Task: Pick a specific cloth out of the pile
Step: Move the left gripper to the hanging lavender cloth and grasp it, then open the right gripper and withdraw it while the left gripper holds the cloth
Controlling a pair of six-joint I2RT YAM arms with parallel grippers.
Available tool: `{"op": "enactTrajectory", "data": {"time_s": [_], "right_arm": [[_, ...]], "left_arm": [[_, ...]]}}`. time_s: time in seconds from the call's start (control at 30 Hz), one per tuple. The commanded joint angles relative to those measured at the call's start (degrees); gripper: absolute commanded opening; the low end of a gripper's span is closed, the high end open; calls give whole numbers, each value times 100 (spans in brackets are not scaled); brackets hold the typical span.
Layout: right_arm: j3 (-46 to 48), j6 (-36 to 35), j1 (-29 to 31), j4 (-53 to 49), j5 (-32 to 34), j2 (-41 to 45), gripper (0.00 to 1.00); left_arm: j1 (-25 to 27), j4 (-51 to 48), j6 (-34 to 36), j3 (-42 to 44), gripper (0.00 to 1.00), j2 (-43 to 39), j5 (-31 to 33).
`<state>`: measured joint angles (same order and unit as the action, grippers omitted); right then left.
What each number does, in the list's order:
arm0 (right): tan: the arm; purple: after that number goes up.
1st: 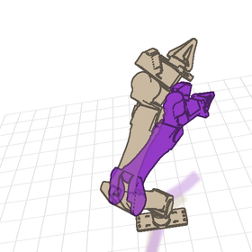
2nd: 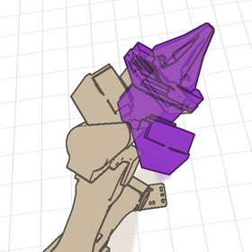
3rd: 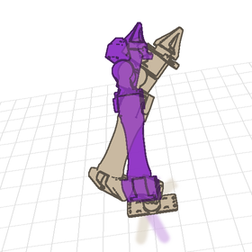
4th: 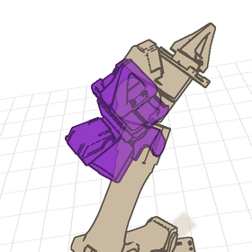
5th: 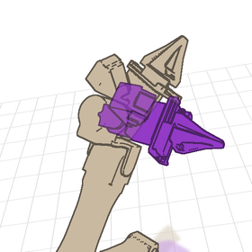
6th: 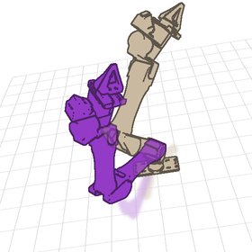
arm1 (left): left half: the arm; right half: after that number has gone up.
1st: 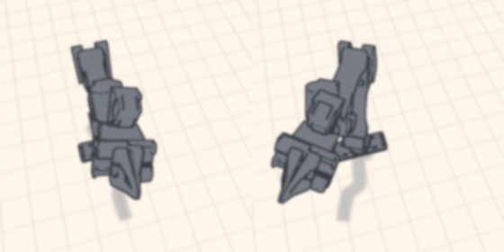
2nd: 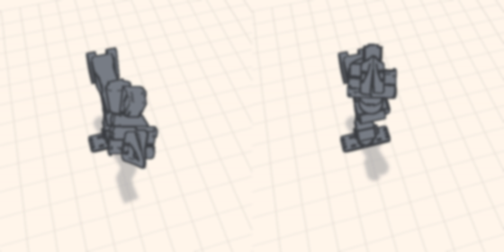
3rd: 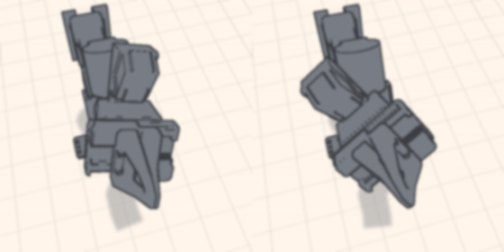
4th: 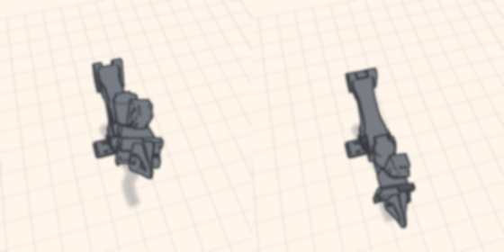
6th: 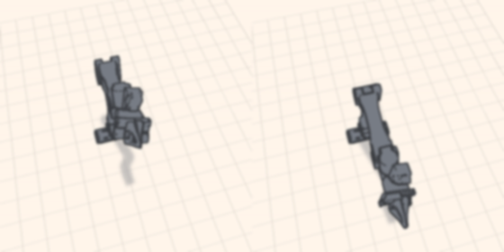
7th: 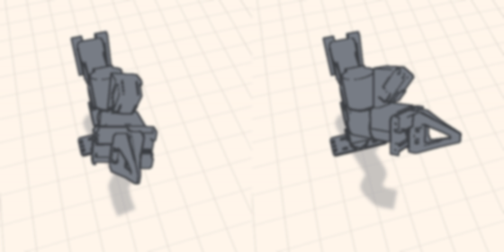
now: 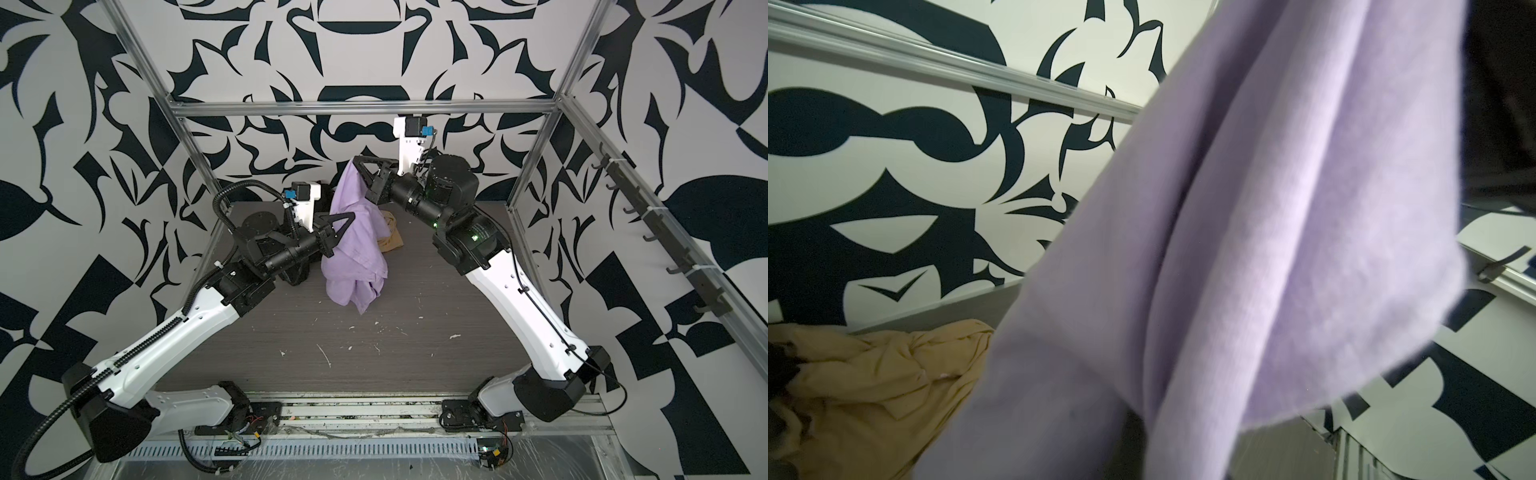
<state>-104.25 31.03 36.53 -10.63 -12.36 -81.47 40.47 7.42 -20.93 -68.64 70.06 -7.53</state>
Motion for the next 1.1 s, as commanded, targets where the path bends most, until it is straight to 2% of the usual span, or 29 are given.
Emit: {"op": "enactTrajectory", "data": {"time_s": [0.0,0.43,0.63,0.83,1.07], "right_arm": [[-390,-401,30,-236,550,30,0],[221,-962,-23,-915,1157,-297,0],[417,-984,-98,-1155,904,-638,0],[1154,-856,-227,-975,641,-648,0],[1716,-481,-359,-360,-231,-418,0]], "left_arm": [[5,112,51,89,1,-273,63],[5,-85,58,-5,0,-425,-57],[5,-112,40,-44,0,-394,-131],[5,-171,111,-44,0,-514,-52],[5,-207,79,52,0,-594,151]]}}
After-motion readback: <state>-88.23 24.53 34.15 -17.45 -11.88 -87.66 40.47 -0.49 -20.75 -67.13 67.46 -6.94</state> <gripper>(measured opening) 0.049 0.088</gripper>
